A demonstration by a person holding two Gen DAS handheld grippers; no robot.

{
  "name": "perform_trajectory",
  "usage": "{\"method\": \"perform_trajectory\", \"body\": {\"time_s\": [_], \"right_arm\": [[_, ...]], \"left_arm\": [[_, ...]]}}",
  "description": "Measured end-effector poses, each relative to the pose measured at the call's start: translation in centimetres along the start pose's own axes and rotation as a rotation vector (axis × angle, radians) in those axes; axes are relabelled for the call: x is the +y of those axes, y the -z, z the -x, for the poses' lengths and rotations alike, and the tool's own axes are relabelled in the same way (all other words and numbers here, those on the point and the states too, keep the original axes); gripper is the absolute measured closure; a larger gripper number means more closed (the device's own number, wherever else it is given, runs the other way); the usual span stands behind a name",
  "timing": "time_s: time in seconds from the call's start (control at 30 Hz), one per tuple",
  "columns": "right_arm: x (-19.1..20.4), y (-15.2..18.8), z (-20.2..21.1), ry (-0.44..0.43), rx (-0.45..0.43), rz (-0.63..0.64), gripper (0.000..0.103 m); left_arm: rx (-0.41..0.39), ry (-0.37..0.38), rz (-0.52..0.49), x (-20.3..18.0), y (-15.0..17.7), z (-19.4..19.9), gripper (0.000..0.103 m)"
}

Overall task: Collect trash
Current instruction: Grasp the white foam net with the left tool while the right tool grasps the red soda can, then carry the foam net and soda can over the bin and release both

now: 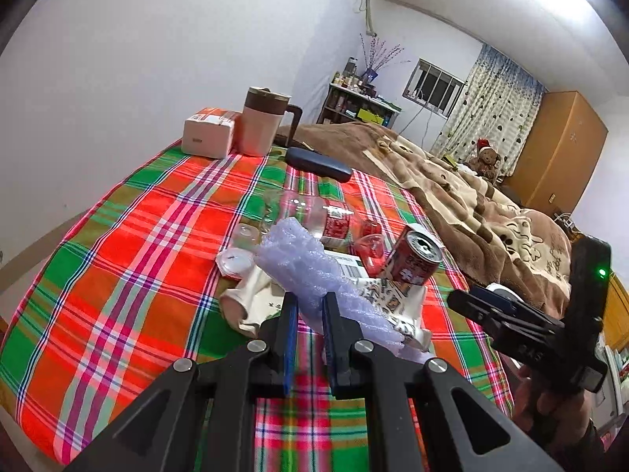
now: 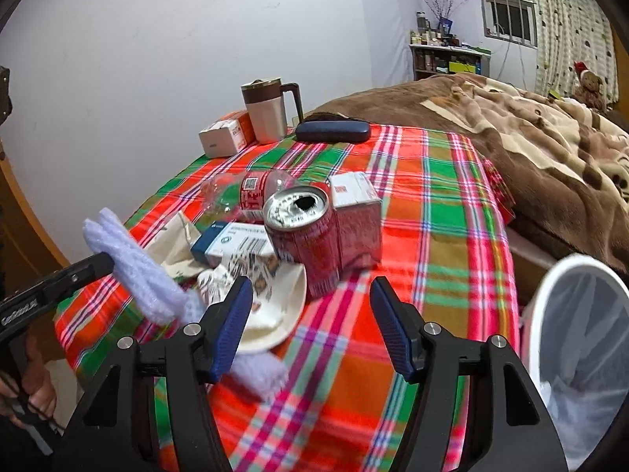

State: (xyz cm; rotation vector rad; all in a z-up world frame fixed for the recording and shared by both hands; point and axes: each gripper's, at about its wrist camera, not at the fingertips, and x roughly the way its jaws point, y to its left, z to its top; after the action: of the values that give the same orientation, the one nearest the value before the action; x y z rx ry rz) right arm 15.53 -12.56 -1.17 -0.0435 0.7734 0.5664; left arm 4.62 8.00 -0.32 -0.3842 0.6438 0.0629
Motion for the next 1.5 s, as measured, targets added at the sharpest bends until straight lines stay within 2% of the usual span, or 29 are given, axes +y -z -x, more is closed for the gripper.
{"method": "perform_trajectory", "body": {"time_s": [0.2, 0.53, 0.63, 1.1, 1.5], "right_arm": [[0.5, -1.1, -2.7, 0.018, 0.025, 0.02, 0.039], [0.9, -1.9, -4.9, 0.04, 0.048, -0.001, 0.04], [0.9, -1.9, -5.2, 0.051, 0.053, -0.001, 0.047], [-0.1, -2.1, -0.8, 0.048, -0.032, -0.032, 0.047], [-2.8, -0.8, 3.2, 0.077, -0.091, -0.104, 0.047]], "left_arm": [[0.013, 0.005, 0.015, 1.0, -0.2, -1.1, 0.091], [0.025, 0.018, 0.028, 1.7, -0.5, -2.4, 0.091], [0.027, 0.021, 0.029, 1.7, -0.5, -2.5, 0.091], [0.008, 0.036, -0.003, 0.3, -0.7, -1.8, 0.091], [-0.001, 0.082, -0.081, -3.9, -1.2, -1.2, 0.091]]}}
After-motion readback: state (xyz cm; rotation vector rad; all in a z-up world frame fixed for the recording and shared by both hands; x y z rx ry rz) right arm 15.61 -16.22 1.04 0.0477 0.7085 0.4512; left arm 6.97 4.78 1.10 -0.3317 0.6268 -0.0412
